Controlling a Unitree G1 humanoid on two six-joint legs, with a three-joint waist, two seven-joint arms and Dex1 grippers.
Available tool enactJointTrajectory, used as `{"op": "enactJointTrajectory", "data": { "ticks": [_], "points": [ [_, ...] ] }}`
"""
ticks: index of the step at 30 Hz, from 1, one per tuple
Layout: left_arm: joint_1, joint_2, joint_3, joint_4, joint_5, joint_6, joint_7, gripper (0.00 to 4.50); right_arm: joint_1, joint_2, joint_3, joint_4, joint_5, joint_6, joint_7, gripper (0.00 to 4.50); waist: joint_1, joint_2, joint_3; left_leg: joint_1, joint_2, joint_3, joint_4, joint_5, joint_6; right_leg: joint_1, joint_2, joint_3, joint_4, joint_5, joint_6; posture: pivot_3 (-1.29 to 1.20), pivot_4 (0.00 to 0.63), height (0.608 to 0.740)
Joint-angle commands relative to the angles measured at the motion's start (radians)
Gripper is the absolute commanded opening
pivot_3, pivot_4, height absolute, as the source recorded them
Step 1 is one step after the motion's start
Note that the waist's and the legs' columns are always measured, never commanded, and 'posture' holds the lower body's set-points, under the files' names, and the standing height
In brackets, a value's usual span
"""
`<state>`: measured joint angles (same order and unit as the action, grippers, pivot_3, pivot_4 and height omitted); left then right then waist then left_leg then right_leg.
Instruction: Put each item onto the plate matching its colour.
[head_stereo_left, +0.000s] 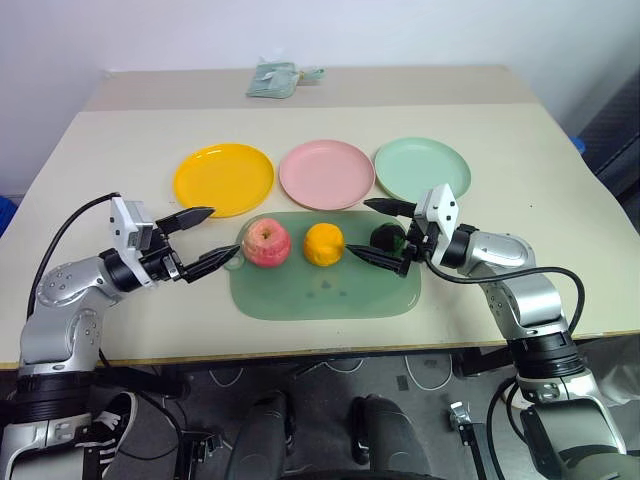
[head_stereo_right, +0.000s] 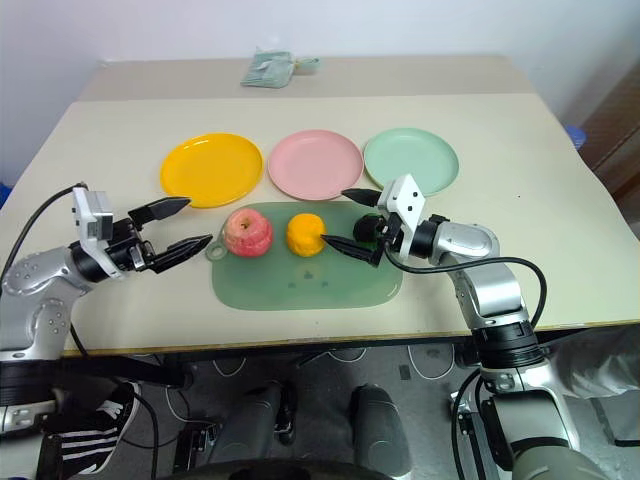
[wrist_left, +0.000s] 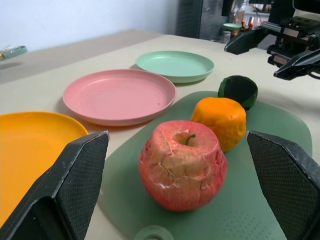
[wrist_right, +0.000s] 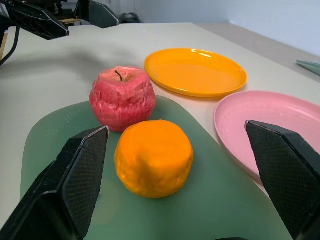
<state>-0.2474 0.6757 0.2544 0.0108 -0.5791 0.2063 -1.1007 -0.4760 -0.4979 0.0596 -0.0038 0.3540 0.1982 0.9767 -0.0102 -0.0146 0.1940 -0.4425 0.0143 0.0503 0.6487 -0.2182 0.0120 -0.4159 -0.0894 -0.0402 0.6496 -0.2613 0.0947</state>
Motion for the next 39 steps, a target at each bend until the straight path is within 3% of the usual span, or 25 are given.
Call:
{"op": "enactJointTrajectory", "data": {
  "ticks": [1, 11, 17, 25, 38, 39],
  "points": [
    [-0.012, 0.018, 0.020, -0.012, -0.009, -0.003, -0.007, 4.50, -0.022, 0.000, -0.018, -0.003, -0.009, -0.029, -0.011, 4.45, 0.000, 0.000, 0.000, 0.000, 0.000, 0.000, 0.000, 0.000, 0.000, 0.000, 0.000, 0.000, 0.000, 0.000, 0.000, 0.00, 0.150, 0.740],
    [-0.014, 0.035, 0.020, -0.015, -0.004, 0.003, -0.013, 4.50, -0.012, -0.003, -0.028, -0.032, 0.006, -0.019, -0.016, 4.45, 0.000, 0.000, 0.000, 0.000, 0.000, 0.000, 0.000, 0.000, 0.000, 0.000, 0.000, 0.000, 0.000, 0.000, 0.000, 0.00, 0.150, 0.740],
    [-0.050, 0.012, -0.015, 0.017, 0.009, -0.007, -0.015, 4.50, 0.018, -0.054, -0.066, -0.121, 0.134, 0.071, 0.080, 4.45, 0.005, 0.000, 0.000, 0.000, 0.000, 0.000, 0.000, 0.000, 0.000, 0.000, 0.000, 0.000, 0.000, 0.000, 0.000, 0.00, 0.150, 0.740],
    [-0.204, -0.063, -0.142, 0.208, 0.125, -0.108, -0.060, 4.50, 0.030, -0.068, -0.048, -0.152, 0.140, 0.071, 0.102, 4.45, 0.018, 0.000, 0.000, 0.001, 0.000, 0.000, 0.001, 0.000, 0.000, 0.001, 0.001, 0.000, 0.000, 0.000, 0.000, 0.00, 0.150, 0.740],
    [-0.301, -0.117, -0.299, 0.467, 0.340, -0.288, -0.080, 4.50, 0.045, -0.075, -0.038, -0.173, 0.119, 0.079, 0.066, 4.45, 0.025, 0.000, 0.000, 0.001, 0.000, 0.000, 0.002, 0.000, 0.000, 0.002, 0.001, -0.001, 0.000, 0.000, 0.000, 0.00, 0.150, 0.740],
    [-0.309, -0.123, -0.299, 0.483, 0.340, -0.292, -0.081, 4.25, 0.048, -0.075, -0.038, -0.176, 0.118, 0.080, 0.062, 4.49, 0.024, -0.001, 0.000, 0.001, -0.001, 0.000, 0.003, 0.000, 0.000, 0.003, 0.001, -0.001, 0.000, 0.000, 0.000, 0.00, 0.150, 0.740]
  ]
}}
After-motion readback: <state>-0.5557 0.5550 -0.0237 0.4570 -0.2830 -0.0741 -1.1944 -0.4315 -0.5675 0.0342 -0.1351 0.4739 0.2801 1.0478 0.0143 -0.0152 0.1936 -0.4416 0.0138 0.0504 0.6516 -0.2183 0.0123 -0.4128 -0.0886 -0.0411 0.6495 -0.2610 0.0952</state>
